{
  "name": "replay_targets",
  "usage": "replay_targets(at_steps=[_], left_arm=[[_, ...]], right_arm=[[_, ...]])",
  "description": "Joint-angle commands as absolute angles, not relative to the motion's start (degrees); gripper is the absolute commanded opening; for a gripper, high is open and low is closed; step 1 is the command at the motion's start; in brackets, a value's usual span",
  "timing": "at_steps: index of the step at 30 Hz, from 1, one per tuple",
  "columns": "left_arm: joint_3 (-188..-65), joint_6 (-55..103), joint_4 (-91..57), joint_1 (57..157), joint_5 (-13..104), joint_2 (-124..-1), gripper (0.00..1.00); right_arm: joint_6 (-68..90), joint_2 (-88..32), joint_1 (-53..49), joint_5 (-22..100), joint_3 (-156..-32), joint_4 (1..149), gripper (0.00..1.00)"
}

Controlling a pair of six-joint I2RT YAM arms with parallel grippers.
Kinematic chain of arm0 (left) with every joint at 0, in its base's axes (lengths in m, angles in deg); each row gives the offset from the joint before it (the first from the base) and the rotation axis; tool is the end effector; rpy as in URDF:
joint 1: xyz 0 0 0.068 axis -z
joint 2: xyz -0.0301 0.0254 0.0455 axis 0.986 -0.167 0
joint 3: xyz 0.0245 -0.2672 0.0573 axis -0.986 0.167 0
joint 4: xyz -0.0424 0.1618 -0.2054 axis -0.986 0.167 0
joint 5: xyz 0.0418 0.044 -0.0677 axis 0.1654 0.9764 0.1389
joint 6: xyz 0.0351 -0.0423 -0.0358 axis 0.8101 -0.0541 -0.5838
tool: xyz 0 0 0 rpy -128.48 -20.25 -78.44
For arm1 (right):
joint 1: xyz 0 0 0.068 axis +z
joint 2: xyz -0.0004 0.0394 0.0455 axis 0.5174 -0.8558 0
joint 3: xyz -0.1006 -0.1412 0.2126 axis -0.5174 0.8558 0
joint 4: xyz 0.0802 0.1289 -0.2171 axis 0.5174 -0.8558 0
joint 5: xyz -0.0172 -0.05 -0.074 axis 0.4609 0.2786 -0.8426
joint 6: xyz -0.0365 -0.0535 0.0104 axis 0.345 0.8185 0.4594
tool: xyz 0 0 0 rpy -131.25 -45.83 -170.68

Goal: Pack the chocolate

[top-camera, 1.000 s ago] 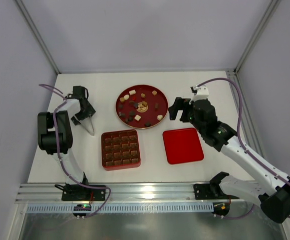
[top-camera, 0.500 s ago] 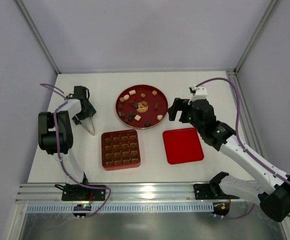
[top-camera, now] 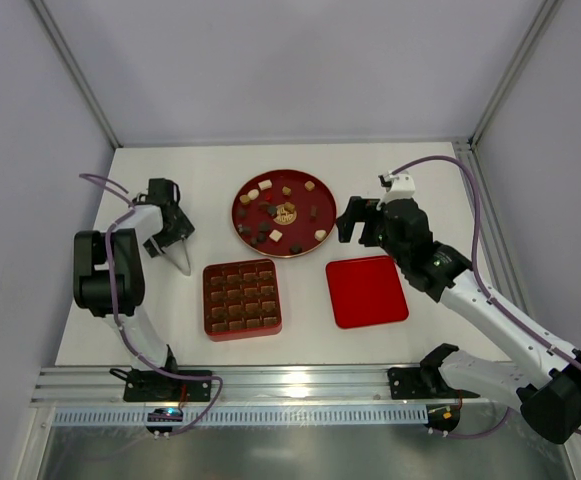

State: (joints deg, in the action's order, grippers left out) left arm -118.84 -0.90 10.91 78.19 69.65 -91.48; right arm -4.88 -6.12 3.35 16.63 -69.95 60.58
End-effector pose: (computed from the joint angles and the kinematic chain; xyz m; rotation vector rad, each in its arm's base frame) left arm 0.3641 0.0282 0.1463 -0.9419 2.4784 0.1845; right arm 0.2160 0.1326 0.3191 -0.0360 1.9791 0.3981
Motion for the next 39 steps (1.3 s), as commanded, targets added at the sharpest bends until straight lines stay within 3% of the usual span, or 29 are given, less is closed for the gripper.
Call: replay_targets(at_steps=[1, 13, 25, 39], left_arm=[[-116.6, -2.4, 13.3, 78.7, 66.2, -91.6, 0.88], [-114.0, -3.1, 13.5, 79.2, 65.7, -91.2, 0.85], [-116.8, -1.0, 15.1, 79.9, 65.2, -91.3, 0.55], [-124.0, 3.1, 25.6, 82.6, 66.8, -82.7, 0.56]], right_arm=[[-5.4, -5.3, 3.4, 16.9, -69.7, 61.3, 1.00], [-6.0, -5.0, 3.4, 17.5, -69.4, 61.1, 1.00], [-6.5, -5.3, 3.3, 18.1, -68.8, 60.9, 1.00], [-6.4, -6.2, 3.4, 18.2, -69.4, 61.5, 1.00]])
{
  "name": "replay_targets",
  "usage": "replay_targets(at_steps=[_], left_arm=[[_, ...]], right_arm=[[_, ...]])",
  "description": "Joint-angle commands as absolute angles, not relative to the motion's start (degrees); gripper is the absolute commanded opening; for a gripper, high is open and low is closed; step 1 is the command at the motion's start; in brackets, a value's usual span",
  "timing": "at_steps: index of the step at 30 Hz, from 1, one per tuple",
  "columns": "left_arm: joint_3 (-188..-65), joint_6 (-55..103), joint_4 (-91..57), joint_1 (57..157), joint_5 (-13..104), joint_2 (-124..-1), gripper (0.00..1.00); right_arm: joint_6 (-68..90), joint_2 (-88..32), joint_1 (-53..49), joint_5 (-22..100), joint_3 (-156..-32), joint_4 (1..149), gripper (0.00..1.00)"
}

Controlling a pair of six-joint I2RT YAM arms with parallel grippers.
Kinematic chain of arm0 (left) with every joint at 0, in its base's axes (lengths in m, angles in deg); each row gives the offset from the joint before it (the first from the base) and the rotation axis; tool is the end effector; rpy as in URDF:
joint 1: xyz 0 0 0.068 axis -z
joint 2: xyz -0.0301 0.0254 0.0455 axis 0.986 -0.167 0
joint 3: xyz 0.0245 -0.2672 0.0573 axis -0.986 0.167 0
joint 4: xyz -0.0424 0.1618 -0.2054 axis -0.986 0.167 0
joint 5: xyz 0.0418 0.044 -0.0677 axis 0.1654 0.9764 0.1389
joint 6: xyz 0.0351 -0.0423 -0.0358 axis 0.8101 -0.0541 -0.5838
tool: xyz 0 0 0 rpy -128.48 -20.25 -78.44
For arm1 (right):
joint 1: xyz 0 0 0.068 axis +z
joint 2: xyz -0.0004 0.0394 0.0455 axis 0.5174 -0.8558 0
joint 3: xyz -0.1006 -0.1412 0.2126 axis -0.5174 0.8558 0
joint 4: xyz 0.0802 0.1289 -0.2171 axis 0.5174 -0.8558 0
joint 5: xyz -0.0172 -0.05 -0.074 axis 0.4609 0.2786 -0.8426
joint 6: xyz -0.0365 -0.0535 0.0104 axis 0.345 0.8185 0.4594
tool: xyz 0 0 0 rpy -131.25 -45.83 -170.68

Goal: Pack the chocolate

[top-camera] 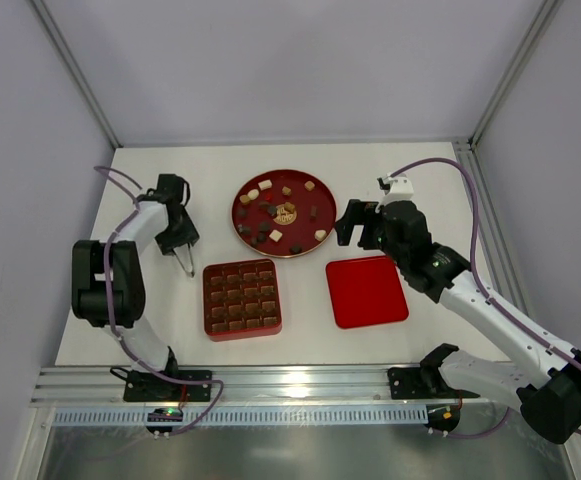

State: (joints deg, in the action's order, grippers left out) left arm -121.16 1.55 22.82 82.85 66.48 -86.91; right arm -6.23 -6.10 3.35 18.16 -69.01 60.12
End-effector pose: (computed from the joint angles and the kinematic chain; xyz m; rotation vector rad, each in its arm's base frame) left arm 0.3464 -0.0035 0.1742 -0.7864 2.6349 0.1434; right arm 0.2147 0.1333 0.3121 -0.0348 2.0092 0.4265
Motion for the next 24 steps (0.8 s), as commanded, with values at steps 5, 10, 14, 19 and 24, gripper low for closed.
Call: replay_targets(at_steps=[5, 10, 14, 19, 24], left_arm=[[-126.4, 3.8, 28.1, 82.6, 67.1, -81.0, 0.57], [-127.6, 4.2, 29.9, 82.8, 66.9, -78.8, 0.57], [-128.9, 4.5, 31.7, 83.2, 66.4, -76.9, 0.58], [-131.3, 4.9, 34.5, 84.8, 65.4, -75.5, 0.58], [-132.7, 4.9, 36.1, 86.0, 64.6, -74.4, 0.58]], right_arm=[[-6.5, -6.6, 3.5, 18.5, -69.6, 61.7, 1.00], [-6.3, -6.9, 3.4, 18.3, -69.8, 61.6, 1.00], [-6.3, -7.3, 3.4, 18.5, -70.3, 61.6, 1.00], [-6.3, -8.0, 3.3, 18.5, -70.8, 61.8, 1.00], [-6.1, -8.2, 3.4, 18.5, -70.9, 61.8, 1.00]])
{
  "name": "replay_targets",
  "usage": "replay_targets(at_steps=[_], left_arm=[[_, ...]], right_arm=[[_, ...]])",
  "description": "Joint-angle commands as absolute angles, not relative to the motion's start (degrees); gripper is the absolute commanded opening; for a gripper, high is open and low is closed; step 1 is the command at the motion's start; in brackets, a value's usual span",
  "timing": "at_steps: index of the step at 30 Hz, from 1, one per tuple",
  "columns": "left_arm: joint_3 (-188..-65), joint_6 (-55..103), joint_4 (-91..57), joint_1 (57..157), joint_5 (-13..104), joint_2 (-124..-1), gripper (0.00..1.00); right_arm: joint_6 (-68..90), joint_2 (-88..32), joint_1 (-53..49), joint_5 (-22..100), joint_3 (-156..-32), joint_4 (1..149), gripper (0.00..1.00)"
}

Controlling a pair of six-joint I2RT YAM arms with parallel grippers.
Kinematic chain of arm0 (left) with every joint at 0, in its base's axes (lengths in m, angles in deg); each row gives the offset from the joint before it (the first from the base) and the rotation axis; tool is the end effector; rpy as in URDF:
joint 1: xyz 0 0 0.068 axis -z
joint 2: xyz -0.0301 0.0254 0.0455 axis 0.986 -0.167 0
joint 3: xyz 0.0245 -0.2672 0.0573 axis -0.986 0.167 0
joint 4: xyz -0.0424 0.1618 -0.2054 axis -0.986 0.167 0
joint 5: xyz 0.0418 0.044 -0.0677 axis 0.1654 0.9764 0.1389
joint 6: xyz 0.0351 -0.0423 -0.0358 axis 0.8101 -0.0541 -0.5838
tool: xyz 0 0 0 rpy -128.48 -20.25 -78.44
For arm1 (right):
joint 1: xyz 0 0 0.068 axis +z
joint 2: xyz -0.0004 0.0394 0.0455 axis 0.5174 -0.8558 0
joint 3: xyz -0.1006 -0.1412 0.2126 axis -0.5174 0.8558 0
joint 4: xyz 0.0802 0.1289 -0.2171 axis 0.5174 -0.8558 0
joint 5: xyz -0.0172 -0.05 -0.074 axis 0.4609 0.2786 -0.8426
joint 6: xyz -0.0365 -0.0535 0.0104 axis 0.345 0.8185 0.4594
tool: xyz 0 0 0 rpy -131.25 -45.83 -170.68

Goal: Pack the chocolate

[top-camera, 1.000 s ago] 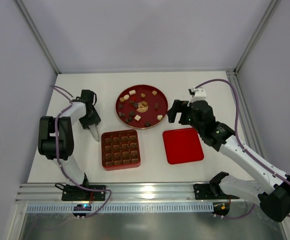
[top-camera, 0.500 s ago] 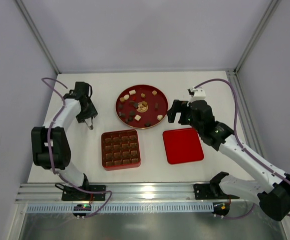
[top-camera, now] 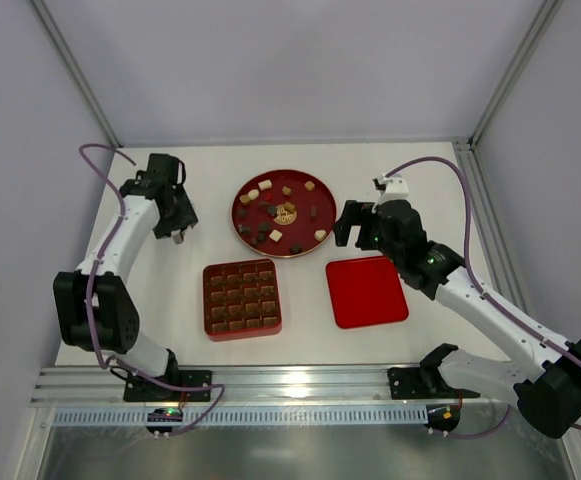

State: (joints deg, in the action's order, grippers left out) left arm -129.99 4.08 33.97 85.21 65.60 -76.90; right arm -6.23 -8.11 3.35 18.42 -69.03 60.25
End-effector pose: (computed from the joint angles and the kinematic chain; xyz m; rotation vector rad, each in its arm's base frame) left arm 0.3293 -0.0171 0.2667 -0.6590 2.5467 0.0619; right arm 0.2204 0.1375 0.3042 -0.0436 2.0405 0.4148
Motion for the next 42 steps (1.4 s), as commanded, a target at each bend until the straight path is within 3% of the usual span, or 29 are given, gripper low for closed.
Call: replay_targets(at_steps=[1, 20, 42], left_arm=[[-133.3, 5.1, 36.9, 86.1, 64.6, -74.1, 0.58], [-141.3, 6.4, 42.8, 92.8, 62.9, -70.3, 0.56], [-150.7, 5.1, 44.2, 110.4, 63.3, -80.3, 0.54]], right_arm=[[-6.2, -8.2, 3.4, 18.4, -70.9, 61.7, 1.00], [-5.7, -8.4, 3.4, 16.7, -72.4, 60.1, 1.00], [-5.6, -6.0, 3.4, 13.5, -71.1, 57.1, 1.00]])
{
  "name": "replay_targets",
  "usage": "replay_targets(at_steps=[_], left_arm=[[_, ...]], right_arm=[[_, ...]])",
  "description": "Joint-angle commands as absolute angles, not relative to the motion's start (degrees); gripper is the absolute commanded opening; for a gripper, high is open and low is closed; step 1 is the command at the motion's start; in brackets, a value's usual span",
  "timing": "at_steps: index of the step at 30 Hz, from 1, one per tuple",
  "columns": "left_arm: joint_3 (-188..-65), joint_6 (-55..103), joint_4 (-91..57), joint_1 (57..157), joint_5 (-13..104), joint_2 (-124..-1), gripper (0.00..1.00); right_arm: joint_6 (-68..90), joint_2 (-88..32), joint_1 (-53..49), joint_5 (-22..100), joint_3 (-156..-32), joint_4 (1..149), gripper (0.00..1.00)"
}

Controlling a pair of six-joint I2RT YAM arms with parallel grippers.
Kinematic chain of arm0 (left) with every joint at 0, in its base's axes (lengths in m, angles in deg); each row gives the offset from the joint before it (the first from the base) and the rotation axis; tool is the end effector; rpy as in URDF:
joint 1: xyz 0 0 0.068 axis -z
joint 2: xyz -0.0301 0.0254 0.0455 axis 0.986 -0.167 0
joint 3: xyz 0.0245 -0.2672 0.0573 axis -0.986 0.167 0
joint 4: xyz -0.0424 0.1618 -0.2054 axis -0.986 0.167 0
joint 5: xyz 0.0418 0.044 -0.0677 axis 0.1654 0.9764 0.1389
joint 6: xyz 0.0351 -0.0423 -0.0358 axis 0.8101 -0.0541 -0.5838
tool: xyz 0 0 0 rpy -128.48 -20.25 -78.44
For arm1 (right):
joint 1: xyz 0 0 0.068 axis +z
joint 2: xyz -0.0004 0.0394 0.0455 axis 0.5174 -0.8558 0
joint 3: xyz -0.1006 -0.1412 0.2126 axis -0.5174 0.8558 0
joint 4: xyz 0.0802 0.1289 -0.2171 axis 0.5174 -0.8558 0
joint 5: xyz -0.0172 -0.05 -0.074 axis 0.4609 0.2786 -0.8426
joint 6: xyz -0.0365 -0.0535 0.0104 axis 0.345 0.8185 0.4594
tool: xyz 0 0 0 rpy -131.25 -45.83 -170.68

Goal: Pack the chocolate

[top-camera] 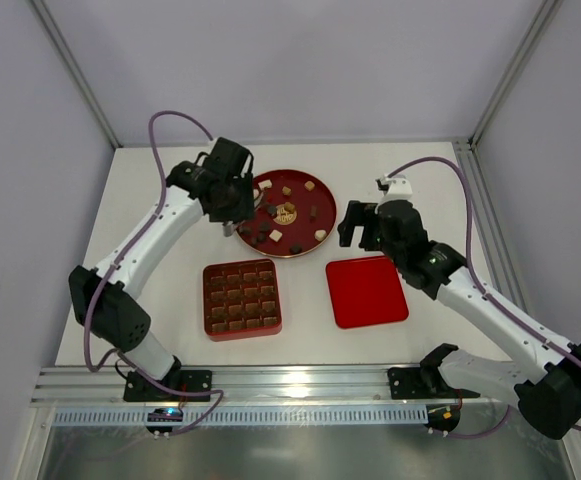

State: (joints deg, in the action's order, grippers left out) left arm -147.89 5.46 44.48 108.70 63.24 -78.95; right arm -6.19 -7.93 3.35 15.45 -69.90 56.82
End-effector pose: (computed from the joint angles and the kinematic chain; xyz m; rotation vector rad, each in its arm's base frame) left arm 0.3034 -0.1538 0.3420 -0.0904 2.5630 -0.1777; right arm 0.2186 0.1331 0.3042 -0.0195 2.0668 0.3433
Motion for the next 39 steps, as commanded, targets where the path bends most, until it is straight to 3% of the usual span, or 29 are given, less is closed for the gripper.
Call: replay_targets(at_steps=[1, 15, 39], left_arm=[[-150.7, 5.0, 44.0, 111.1, 63.3, -80.8, 0.54], [-149.0, 4.9, 43.0, 116.5, 62.8, -84.7, 0.53], [-148.8, 6.1, 43.2, 116.2, 66.0, -86.9, 0.51]], right_arm=[[-5.7, -5.5, 3.4, 13.4, -71.0, 56.7, 1.00], [-6.6, -4.1, 3.4, 13.3, -68.6, 56.4, 1.00], [-7.0, -5.0, 3.3, 13.5, -67.8, 57.2, 1.00]])
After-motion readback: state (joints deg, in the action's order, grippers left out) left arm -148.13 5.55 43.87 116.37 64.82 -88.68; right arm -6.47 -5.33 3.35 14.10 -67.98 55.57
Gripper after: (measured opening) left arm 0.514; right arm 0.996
